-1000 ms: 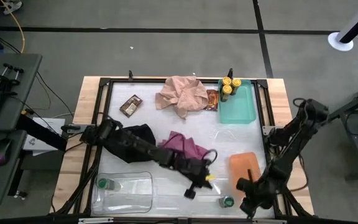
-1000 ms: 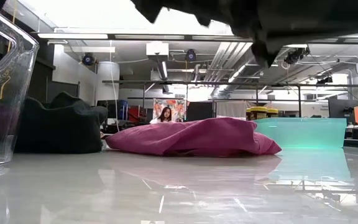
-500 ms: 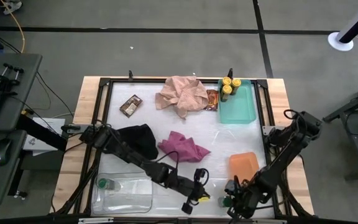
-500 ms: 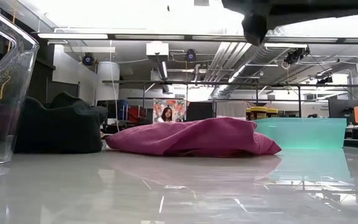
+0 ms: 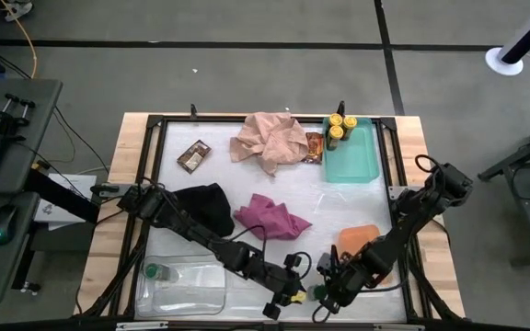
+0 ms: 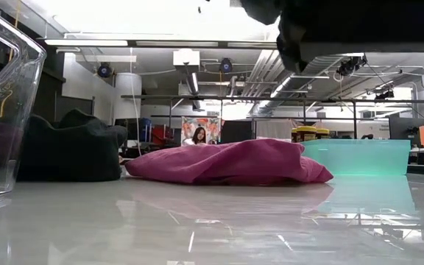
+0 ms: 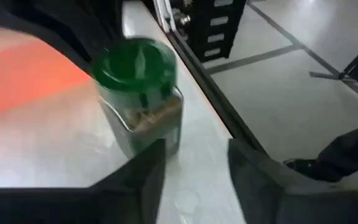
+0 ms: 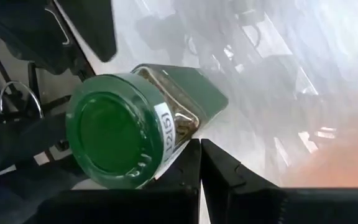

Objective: Sort spices by type
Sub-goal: Put the green seasoning bottle into the transparent bin

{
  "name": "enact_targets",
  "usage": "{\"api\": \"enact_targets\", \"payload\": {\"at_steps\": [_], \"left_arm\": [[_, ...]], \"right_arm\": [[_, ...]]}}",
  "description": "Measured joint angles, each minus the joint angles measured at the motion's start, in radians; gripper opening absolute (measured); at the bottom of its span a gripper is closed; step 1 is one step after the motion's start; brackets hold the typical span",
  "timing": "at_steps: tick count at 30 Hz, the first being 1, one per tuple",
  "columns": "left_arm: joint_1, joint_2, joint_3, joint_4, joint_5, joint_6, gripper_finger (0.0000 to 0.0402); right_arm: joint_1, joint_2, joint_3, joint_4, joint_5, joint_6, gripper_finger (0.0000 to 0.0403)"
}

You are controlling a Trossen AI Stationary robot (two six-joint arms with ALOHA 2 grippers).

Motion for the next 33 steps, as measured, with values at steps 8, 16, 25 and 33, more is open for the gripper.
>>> {"api": "enact_targets", "payload": {"at_steps": [8, 16, 25, 33], "left_arm": [[-0.003, 0.0, 0.0, -0.043, -0.07, -0.122, 0.0279], [-0.016, 0.0, 0.0, -0.004, -0.135, -0.301, 0.0321], [-0.073, 0.0, 0.001, 0.025, -0.259, -0.275, 0.0322], [-0.013, 0.001, 0.001, 0.025, -0.255, -0.187, 0.0322]], "right_arm": [[-0.032, 0.0, 0.0, 0.038, 0.002, -0.059, 0.0], [-0.039, 0.0, 0.0, 0.08, 0.048, 0.007, 0.0], [-0.038, -0.025, 0.001, 0.044, 0.05, 0.003, 0.0], [-0.038, -0.135, 0.001, -0.12, 0.142, 0.021, 0.0]]}}
